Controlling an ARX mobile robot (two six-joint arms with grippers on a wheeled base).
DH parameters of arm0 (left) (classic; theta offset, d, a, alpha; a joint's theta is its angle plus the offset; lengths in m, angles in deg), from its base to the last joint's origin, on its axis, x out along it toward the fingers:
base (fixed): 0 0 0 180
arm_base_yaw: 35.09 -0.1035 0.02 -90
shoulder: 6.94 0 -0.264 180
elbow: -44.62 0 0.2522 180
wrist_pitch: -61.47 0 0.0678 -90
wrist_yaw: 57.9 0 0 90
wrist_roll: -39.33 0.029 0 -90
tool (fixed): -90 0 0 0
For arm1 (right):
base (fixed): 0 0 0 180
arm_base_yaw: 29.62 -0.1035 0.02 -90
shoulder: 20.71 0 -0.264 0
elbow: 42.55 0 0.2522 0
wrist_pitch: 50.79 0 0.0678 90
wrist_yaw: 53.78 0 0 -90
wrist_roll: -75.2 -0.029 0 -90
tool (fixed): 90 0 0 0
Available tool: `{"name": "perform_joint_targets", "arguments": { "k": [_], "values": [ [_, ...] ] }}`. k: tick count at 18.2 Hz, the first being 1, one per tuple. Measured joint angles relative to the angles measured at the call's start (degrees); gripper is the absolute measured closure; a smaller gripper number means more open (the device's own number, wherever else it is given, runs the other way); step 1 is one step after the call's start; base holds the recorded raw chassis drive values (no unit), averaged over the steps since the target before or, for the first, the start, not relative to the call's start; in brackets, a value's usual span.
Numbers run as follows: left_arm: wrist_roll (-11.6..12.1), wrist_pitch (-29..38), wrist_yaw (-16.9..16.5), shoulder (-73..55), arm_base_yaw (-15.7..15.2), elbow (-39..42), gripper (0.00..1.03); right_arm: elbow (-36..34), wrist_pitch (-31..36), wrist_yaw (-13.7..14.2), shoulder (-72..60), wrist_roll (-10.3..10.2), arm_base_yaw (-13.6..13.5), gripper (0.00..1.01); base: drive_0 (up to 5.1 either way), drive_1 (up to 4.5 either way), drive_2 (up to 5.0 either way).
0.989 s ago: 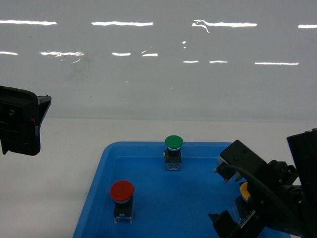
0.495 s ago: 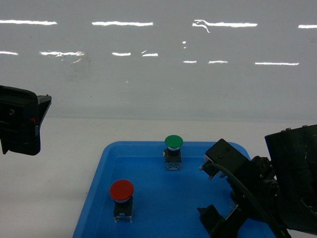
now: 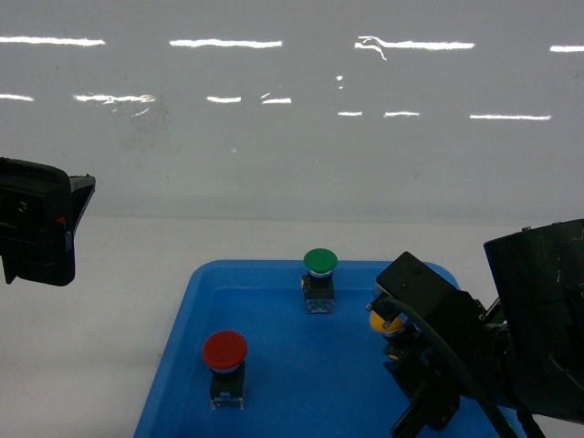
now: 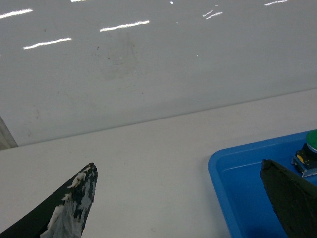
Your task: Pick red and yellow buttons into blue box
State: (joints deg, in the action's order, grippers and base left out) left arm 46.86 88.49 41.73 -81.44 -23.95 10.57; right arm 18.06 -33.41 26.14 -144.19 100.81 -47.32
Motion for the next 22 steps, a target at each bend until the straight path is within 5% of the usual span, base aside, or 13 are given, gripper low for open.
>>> {"name": "perform_joint_targets", "arguments": {
  "k": [6,11,14,18,22],
  "values": [
    [0.00,0.00,0.00,0.00,0.02,0.00,0.05,-1.90,1.44,-0.85,3.91,-0.85,-0.17,0.66,0.0,0.00,0.0],
    [0.00,0.00,0.00,0.00,0.02,0.00,0.05,-8.63,8.63,-2.54,20.68,-7.58,4.31,0.67,0.0,0.00,0.0],
    [0.00,0.00,-0.02,0.00,0.02,0.00,0.05,-14.49,14.53,0.07,27.32,-11.17,6.03,0.67,0.0,0.00,0.0],
    [0.00,0.00,0.00,0.00,0.02,0.00,0.05,-29.33,31.17,9.22,34.95,-12.48,8.41,0.67,0.0,0.00,0.0],
    [0.00,0.00,0.00,0.00,0.00,0.00,0.05,-39.50,22.21,13.16,48.22,-12.68,9.57,0.67,0.0,0.00,0.0]
  ]
}}
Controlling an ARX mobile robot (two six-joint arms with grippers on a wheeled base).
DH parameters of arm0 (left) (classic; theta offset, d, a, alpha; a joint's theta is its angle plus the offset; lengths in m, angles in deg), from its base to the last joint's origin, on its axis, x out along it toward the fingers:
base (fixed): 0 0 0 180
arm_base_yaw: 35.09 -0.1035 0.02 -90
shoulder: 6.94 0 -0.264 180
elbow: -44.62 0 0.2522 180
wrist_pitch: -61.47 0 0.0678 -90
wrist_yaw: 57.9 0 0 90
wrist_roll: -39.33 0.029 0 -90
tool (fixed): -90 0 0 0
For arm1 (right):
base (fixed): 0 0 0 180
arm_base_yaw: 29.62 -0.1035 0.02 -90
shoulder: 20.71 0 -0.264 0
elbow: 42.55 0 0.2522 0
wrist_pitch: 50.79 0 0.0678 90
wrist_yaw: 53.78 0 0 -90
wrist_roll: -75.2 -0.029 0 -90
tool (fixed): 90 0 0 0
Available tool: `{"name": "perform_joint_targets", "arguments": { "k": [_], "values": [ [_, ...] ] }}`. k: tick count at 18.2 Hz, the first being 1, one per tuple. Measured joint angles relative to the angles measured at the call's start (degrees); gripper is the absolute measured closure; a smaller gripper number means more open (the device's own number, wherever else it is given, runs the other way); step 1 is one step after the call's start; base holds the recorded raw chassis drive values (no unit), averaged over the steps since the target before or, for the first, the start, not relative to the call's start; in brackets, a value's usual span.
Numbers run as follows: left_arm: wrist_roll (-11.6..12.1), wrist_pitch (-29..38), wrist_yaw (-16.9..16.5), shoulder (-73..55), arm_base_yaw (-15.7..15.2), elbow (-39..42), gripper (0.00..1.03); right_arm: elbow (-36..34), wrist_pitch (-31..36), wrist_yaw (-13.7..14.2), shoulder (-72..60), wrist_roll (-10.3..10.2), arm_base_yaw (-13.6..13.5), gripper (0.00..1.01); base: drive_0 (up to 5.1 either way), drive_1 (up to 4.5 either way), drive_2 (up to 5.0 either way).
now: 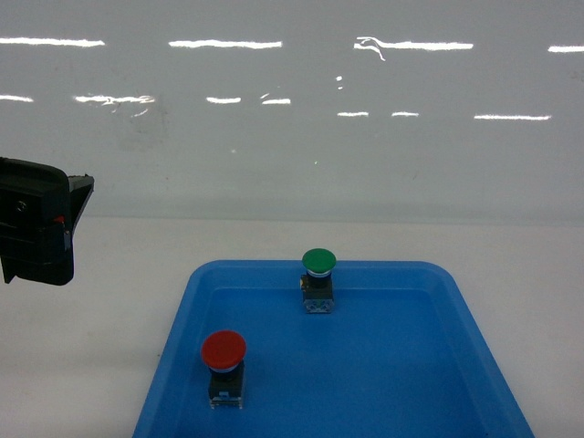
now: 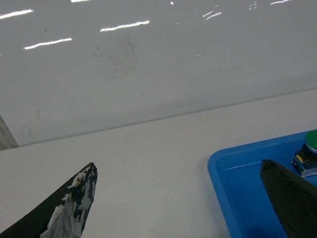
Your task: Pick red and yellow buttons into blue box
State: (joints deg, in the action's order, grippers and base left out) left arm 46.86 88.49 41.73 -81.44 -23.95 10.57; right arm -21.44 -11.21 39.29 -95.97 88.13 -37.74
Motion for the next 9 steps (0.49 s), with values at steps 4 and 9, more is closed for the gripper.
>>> {"name": "perform_joint_targets", "arguments": {
  "k": [4,9],
  "values": [
    [0.00,0.00,-0.02,0.00,0.02,0.00,0.05,3.76,1.51,0.79,-3.54,-1.14,-0.15,0.67,0.0,0.00,0.0],
    [-0.02,0.00,-0.02,0.00,-0.07,0.00,0.05,3.91,1.42,0.92,-3.54,-1.73,-0.04,0.67,0.0,0.00,0.0]
  ]
}}
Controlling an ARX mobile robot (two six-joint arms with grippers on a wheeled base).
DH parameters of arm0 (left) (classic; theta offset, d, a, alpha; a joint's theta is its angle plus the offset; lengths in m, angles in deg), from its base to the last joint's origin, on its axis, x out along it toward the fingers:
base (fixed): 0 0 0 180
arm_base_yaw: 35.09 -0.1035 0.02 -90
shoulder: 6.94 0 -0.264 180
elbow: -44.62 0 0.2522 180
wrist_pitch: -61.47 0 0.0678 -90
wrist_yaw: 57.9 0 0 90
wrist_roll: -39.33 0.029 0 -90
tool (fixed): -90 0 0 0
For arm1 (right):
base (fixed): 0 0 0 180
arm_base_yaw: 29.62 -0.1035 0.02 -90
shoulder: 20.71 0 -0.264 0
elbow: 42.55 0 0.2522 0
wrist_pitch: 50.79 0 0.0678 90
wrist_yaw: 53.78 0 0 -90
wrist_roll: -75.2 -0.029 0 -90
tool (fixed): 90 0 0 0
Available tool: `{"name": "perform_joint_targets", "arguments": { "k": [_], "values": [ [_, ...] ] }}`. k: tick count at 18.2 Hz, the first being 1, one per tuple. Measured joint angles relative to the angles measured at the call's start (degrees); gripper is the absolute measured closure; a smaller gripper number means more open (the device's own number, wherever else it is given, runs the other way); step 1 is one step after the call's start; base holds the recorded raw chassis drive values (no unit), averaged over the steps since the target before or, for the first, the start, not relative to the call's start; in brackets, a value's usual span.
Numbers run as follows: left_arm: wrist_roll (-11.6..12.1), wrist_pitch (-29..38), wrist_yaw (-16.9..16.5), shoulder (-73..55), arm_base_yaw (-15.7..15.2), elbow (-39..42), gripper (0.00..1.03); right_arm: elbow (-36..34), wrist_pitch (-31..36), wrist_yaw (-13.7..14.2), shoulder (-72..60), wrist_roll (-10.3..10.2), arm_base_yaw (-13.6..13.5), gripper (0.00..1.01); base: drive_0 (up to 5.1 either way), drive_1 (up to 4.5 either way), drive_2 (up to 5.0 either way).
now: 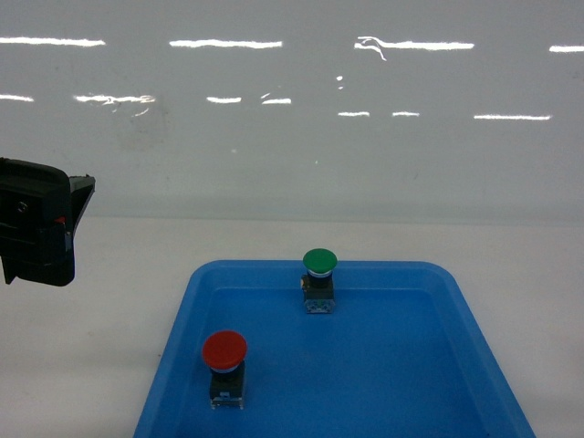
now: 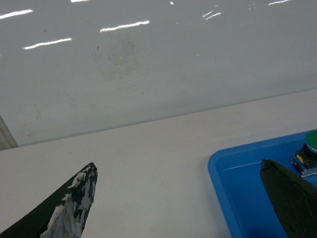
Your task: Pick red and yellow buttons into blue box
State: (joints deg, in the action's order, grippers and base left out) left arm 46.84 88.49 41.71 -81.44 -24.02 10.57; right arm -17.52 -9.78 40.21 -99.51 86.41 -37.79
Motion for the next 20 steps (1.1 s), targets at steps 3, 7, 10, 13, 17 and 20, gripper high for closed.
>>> {"name": "perform_joint_targets", "arguments": {
  "k": [3,7,10,13,17,20],
  "values": [
    [0.02,0.00,0.02,0.00,-0.02,0.00,0.05,0.07,-3.04,-2.25,5.49,-0.07,1.46,0.67,0.0,0.00,0.0],
    [0.00,0.00,0.02,0.00,-0.02,0.00,0.05,-8.96,-18.38,-0.44,23.96,0.02,-0.20,0.67,0.0,0.00,0.0],
    [0.00,0.02,0.02,0.00,-0.02,-0.02,0.05,-10.54,-44.85,3.91,50.99,0.17,-3.65,0.67,0.0,0.00,0.0],
    [0.02,0.04,-0.04,0.00,0.02,-0.02,0.05,-10.56,-50.45,7.93,55.06,-0.28,-8.72,0.67,0.0,0.00,0.0],
    [0.00,0.00,0.04,0.00,0.00,-0.02,0.05,-10.56,-50.90,8.37,54.90,-0.44,-8.68,0.67,0.0,0.00,0.0],
    [-0.11,-0.83,-0.04,-0.11,0.50,-0.35,0.05,-10.56,-51.06,8.41,54.90,-0.48,-8.68,0.67,0.0,0.00,0.0]
  ]
}}
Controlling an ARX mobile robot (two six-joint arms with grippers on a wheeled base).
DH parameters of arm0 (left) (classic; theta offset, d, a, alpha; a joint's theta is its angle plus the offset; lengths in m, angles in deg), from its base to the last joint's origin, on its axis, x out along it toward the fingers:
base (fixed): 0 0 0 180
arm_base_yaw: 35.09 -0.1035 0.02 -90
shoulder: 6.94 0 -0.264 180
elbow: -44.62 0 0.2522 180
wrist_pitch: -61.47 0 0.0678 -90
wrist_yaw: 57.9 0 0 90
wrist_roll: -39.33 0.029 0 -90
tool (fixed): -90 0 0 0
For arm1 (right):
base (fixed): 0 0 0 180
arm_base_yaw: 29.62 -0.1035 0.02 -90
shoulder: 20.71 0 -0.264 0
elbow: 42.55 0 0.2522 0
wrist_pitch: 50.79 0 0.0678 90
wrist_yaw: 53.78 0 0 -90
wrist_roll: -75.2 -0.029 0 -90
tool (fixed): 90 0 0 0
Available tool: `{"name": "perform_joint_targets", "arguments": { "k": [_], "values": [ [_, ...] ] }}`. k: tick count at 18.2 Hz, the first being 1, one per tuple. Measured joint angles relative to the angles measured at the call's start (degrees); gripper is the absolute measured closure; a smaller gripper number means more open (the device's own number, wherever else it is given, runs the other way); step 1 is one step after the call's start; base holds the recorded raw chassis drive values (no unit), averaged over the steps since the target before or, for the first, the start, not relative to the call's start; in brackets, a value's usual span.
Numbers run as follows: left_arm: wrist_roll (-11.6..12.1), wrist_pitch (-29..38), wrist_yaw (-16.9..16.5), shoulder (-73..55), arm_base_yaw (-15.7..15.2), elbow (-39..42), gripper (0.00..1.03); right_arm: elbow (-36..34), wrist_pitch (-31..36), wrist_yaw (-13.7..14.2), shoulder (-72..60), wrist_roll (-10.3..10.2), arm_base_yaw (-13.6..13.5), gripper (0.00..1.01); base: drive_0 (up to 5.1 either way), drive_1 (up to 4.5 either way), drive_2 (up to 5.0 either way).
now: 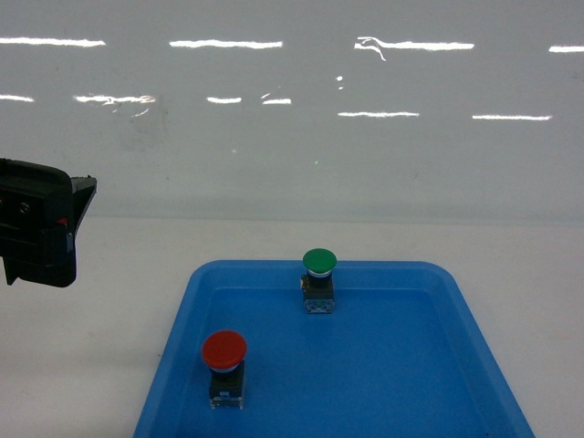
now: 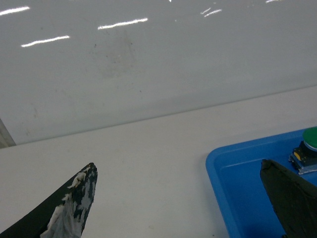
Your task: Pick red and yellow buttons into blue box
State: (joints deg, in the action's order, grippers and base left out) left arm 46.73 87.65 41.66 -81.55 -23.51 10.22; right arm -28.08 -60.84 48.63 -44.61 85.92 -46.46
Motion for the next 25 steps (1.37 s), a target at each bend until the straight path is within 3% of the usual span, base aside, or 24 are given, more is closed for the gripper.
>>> {"name": "perform_joint_targets", "arguments": {
  "k": [4,6,9,13,15,25],
  "values": [
    [-2.01,-5.73,-2.47,-7.89,2.89,-9.22,0.05,0.00,-0.02,0.00,0.00,-0.02,0.00,0.67,0.0,0.00,0.0],
    [-4.17,-10.49,-3.58,-13.03,3.32,-14.36,0.05,0.00,0.00,0.00,0.00,-0.04,0.00,0.67,0.0,0.00,0.0],
    [-9.64,-22.01,-7.56,-21.00,2.73,-22.12,0.05,0.00,0.00,0.00,0.00,-0.17,0.00,0.67,0.0,0.00,0.0],
    [-15.34,-30.86,-11.23,-25.03,3.06,-28.41,0.05,0.00,0.00,0.00,0.00,-0.17,0.00,0.67,0.0,0.00,0.0],
    [-18.49,-35.12,-12.41,-26.58,4.79,-29.18,0.05,0.00,0.00,-0.02,0.00,-0.17,0.00,0.67,0.0,0.00,0.0],
    [-20.90,-38.34,-13.07,-27.30,9.18,-29.18,0.05,0.00,0.00,0.00,0.00,-0.17,0.00,0.67,0.0,0.00,0.0]
  ]
}}
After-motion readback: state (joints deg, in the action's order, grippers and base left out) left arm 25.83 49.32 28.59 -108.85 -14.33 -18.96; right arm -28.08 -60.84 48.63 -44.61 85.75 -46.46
